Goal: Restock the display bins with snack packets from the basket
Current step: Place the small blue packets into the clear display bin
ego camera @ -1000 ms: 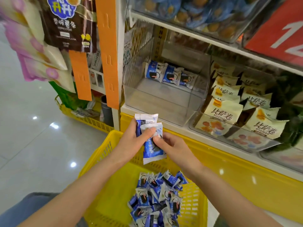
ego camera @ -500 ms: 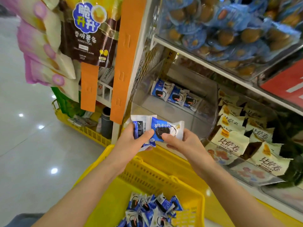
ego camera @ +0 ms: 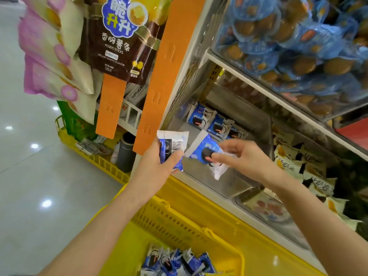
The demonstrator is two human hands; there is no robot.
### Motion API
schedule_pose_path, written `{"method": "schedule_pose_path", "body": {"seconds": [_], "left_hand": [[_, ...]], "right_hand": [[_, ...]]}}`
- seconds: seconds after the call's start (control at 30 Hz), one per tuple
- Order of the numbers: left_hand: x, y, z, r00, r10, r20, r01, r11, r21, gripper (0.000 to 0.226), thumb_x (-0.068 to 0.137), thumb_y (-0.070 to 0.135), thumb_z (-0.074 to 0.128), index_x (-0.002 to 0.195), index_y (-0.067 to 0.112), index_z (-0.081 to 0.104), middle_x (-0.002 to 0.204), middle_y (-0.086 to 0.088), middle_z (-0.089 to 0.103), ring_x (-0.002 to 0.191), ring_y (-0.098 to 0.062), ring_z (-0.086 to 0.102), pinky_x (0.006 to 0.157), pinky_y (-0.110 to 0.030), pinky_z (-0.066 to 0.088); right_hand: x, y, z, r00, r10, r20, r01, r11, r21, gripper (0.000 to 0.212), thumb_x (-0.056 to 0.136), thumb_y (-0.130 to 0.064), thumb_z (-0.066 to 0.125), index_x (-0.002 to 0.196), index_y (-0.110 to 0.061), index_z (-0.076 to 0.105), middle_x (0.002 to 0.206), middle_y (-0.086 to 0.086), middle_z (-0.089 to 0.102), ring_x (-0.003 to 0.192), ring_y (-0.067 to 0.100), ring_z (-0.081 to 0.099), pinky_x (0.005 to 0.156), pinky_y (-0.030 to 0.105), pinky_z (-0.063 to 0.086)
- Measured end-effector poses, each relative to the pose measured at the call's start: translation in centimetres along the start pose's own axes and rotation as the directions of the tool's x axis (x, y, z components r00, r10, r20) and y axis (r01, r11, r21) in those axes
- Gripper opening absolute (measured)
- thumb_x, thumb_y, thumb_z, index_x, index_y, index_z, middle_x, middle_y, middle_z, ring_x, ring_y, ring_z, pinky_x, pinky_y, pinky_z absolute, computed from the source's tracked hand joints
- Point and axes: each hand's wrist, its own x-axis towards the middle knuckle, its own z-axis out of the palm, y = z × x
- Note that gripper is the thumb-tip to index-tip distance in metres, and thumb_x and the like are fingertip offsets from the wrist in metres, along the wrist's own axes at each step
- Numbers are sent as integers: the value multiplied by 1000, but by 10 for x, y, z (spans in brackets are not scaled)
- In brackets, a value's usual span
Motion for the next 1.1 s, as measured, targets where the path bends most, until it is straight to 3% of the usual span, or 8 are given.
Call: {"method": "schedule_pose_path", "body": {"seconds": [0.1, 0.17, 0.27, 0.4, 0.57, 0.73, 0.87, 1.1], "left_hand": [[7, -1, -3, 997, -70, 20, 71, 994, -80, 43, 90, 26, 54, 131, 21, 44, 118, 7, 58, 91, -4, 62, 67, -10, 52], [12, -2, -2, 995, -91, 43, 96, 986, -134, 40, 91, 25, 54, 129, 20, 44, 119, 6, 59, 92, -5, 65, 68, -18, 56], [19, -4, 0, 995, -72, 65, 81, 986, -144, 38, 89, 25, 57, 126, 21, 46, 119, 7, 59, 97, -5, 63, 70, -18, 56], [26, -9, 5, 993, -41, 110, 62, 979, -195, 34, 88, 21, 60, 120, 27, 50, 109, 12, 61, 92, 0, 60, 60, -7, 49], [38, -12, 7, 992, -28, 126, 54, 977, -208, 36, 87, 24, 62, 120, 29, 49, 100, 21, 58, 94, 3, 59, 59, -3, 46], [46, -15, 7, 991, -9, 136, 38, 975, -218, 30, 84, 29, 65, 110, 34, 50, 97, 23, 60, 89, 7, 61, 59, -3, 46], [49, -16, 6, 989, -19, 148, 60, 960, -275, 25, 80, 25, 70, 97, 36, 54, 87, 24, 62, 76, 15, 62, 49, -6, 46], [51, -15, 6, 994, -21, 106, 41, 980, -193, 35, 77, 34, 70, 108, 29, 55, 91, 21, 62, 82, 9, 62, 60, -8, 51]], "right_hand": [[34, 13, -24, 945, 82, -315, -122, 986, -110, 53, 74, -48, 71, 116, -16, 61, 106, -3, 63, 88, 9, 57, 69, 19, 40], [60, 22, -35, 909, 107, -402, -225, 939, -260, 46, 82, -39, 68, 117, -9, 60, 108, 7, 63, 89, 17, 56, 71, 23, 37], [97, 39, -40, 920, 187, -345, -334, 834, -438, 42, 90, -37, 59, 116, -5, 59, 98, 14, 59, 87, 25, 52, 73, 29, 37], [128, 68, -39, 896, 254, -365, -418, 762, -495, 50, 90, -28, 60, 130, -2, 46, 128, 21, 51, 118, 36, 48, 100, 43, 41], [143, 90, -35, 859, 279, -428, -471, 757, -452, 44, 83, -22, 69, 119, 1, 56, 118, 22, 60, 107, 36, 57, 89, 40, 47], [153, 97, -33, 870, 281, -406, -473, 710, -522, 44, 84, -22, 68, 121, -2, 54, 122, 18, 58, 110, 36, 55, 97, 45, 44], [156, 98, -37, 893, 244, -378, -441, 646, -624, 26, 85, -26, 67, 103, -8, 59, 102, 18, 61, 91, 27, 58, 76, 33, 44], [156, 91, -29, 860, 239, -450, -499, 576, -647, 44, 88, -26, 64, 123, -4, 51, 122, 19, 57, 112, 35, 55, 92, 39, 46]]}}
